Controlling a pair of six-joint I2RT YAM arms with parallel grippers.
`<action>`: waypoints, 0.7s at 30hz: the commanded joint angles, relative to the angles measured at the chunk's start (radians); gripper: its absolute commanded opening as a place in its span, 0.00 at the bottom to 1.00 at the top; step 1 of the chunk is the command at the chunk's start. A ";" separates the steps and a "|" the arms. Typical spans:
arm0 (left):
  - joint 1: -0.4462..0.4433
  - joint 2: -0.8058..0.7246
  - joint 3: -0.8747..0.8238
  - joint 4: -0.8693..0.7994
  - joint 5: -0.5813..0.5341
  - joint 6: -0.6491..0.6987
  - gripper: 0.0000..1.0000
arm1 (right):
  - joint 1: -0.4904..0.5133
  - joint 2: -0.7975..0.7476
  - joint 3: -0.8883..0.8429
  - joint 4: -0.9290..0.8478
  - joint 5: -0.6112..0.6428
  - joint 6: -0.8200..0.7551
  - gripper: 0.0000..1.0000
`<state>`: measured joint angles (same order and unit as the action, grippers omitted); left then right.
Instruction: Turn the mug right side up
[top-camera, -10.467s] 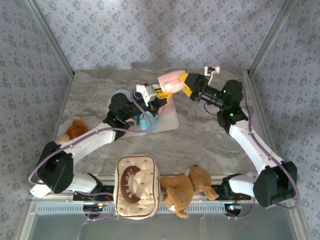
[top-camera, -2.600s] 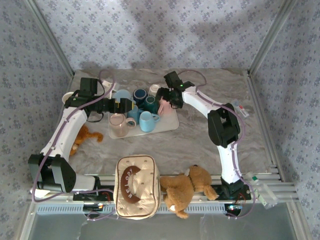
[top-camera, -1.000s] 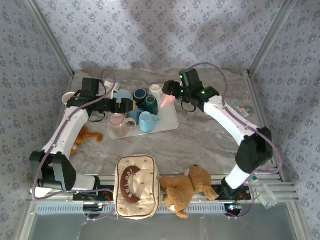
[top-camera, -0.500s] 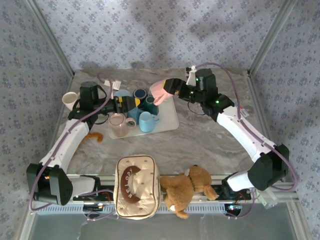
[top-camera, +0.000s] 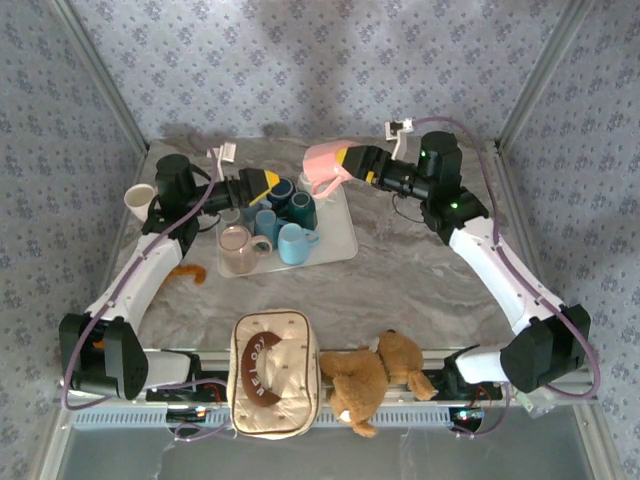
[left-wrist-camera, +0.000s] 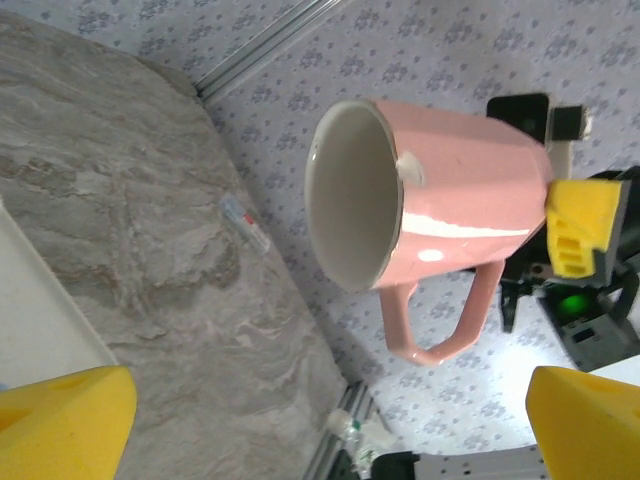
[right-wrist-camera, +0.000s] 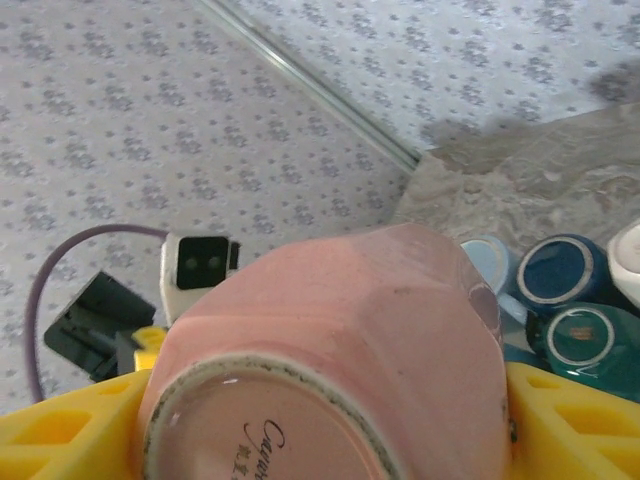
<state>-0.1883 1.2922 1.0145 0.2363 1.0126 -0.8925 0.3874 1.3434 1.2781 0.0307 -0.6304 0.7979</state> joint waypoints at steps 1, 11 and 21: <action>0.000 0.000 0.036 0.200 0.041 -0.179 1.00 | -0.020 -0.038 0.005 0.151 -0.097 0.024 0.65; -0.015 0.044 0.078 0.239 0.037 -0.307 0.97 | -0.021 0.021 -0.006 0.316 -0.176 0.116 0.63; -0.075 0.052 0.129 0.246 -0.041 -0.324 0.82 | 0.004 0.047 -0.018 0.372 -0.189 0.162 0.63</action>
<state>-0.2436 1.3441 1.0962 0.4423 1.0019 -1.2064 0.3855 1.4105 1.2541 0.2691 -0.7876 0.9310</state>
